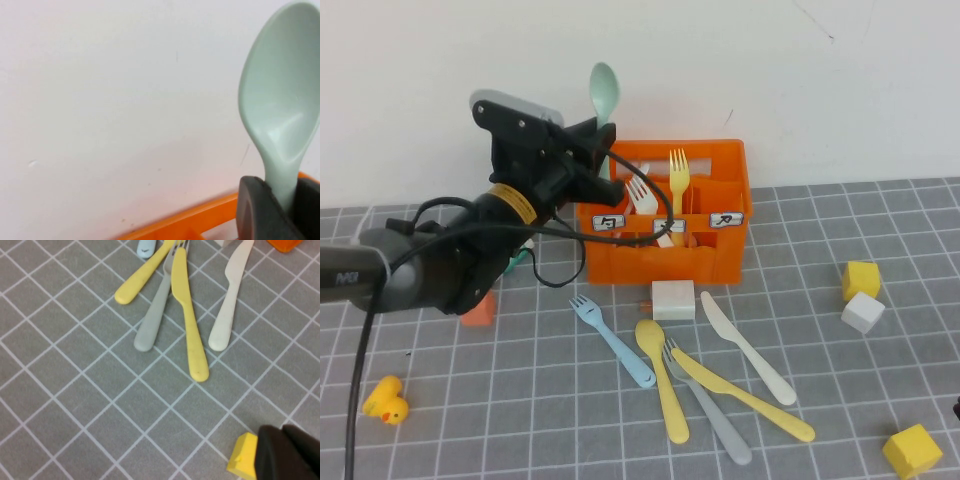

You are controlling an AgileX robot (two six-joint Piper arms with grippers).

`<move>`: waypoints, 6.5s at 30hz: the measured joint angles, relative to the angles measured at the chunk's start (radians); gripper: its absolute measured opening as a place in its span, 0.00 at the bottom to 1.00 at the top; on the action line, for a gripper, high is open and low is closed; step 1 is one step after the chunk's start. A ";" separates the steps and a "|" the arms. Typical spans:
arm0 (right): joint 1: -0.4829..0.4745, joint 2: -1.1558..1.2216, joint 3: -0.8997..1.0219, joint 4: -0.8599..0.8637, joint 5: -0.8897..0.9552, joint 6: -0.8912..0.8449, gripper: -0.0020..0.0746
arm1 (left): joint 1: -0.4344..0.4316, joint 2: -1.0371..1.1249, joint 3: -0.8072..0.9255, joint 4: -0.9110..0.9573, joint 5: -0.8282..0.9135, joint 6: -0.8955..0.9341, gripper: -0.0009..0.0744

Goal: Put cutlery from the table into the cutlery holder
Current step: Place the spoon on the box, then pick up the knife, then place the knife on the box

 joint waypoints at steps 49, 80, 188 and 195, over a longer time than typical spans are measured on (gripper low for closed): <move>0.346 0.487 -0.433 -0.381 -0.049 0.416 0.02 | 0.011 -1.206 0.514 -0.164 1.313 -0.071 0.01; 0.478 1.198 -0.853 -0.562 -0.256 0.650 0.70 | 0.011 -1.549 0.748 -0.164 1.397 -0.018 0.01; 0.459 1.026 -0.890 -0.112 -1.077 0.607 0.22 | 0.011 -1.549 0.767 -0.147 1.318 -0.016 0.01; 0.523 1.026 -0.868 -0.182 -1.161 0.674 0.22 | 0.011 -1.549 0.780 -0.132 1.291 -0.016 0.01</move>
